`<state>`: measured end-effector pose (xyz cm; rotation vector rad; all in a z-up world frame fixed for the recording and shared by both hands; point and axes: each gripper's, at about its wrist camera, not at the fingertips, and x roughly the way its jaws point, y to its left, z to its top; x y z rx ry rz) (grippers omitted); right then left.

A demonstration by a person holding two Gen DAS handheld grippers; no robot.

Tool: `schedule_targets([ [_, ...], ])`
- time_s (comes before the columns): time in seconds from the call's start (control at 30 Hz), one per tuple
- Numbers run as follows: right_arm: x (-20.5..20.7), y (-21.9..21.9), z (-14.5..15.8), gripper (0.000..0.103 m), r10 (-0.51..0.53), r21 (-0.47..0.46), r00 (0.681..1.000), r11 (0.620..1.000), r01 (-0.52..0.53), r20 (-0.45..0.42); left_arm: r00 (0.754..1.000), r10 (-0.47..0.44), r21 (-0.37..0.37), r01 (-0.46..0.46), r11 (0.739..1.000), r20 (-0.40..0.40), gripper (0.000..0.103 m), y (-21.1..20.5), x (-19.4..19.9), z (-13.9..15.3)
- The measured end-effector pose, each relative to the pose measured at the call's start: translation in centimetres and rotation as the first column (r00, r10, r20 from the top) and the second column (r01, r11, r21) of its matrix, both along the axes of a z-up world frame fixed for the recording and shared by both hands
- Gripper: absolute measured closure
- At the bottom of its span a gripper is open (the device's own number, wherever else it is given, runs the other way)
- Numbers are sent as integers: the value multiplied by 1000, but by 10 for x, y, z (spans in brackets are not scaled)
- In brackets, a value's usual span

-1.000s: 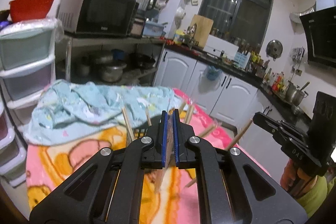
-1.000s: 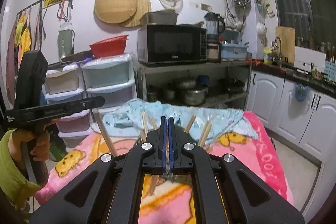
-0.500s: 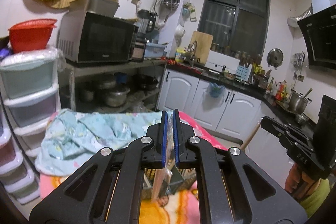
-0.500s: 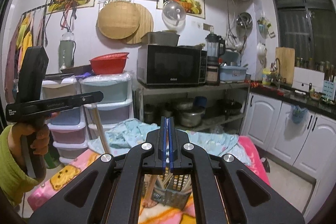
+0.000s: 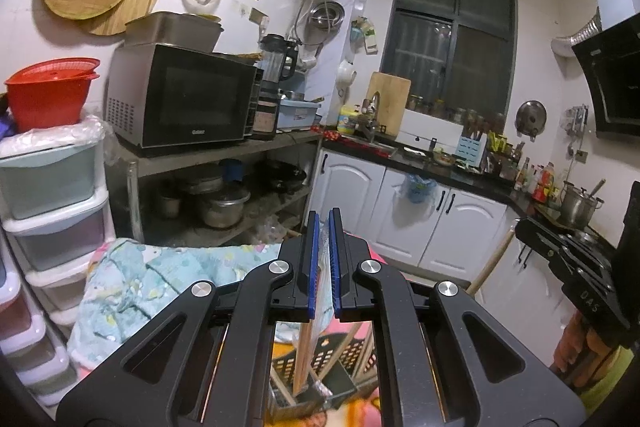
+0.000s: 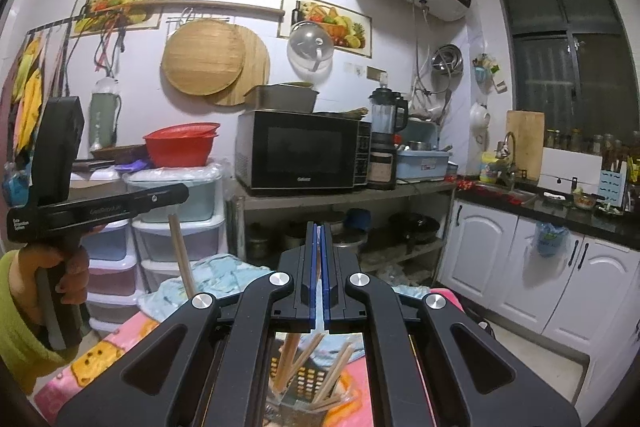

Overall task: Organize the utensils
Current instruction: 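Lift the left tool's chopstick into the caddy while the right tool lowers its chopstick there, then open the left tool releasing its chopstick while the right tool releases its chopstick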

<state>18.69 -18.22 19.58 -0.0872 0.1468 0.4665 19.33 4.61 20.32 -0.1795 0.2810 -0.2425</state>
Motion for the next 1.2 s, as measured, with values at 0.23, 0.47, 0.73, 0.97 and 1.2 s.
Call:
schedule_targets([
  [0.23, 23, 1, -11, 101, -23, -4, 999, 1000, 23, -31, 999, 24, 3, -24, 1000, -28, 100, -4, 23, -14],
  [0.47, 41, 13, -37, 101, -23, -46, 997, 999, 20, -76, 997, 39, 8, -39, 999, -72, 100, -6, 38, -44],
  [0.73, 61, 23, -79, 101, -34, -78, 981, 997, 19, -193, 988, 45, -6, -47, 999, -150, 100, -1, 50, -77],
  [0.97, 69, 22, -99, 62, -56, -60, 962, 997, 42, -265, 979, 63, -22, -69, 997, -192, 63, 8, 47, -91],
  [1.2, 55, 11, -98, 49, -65, -21, 963, 998, 62, -262, 977, 106, -34, -114, 993, -186, 25, 18, 27, -86],
])
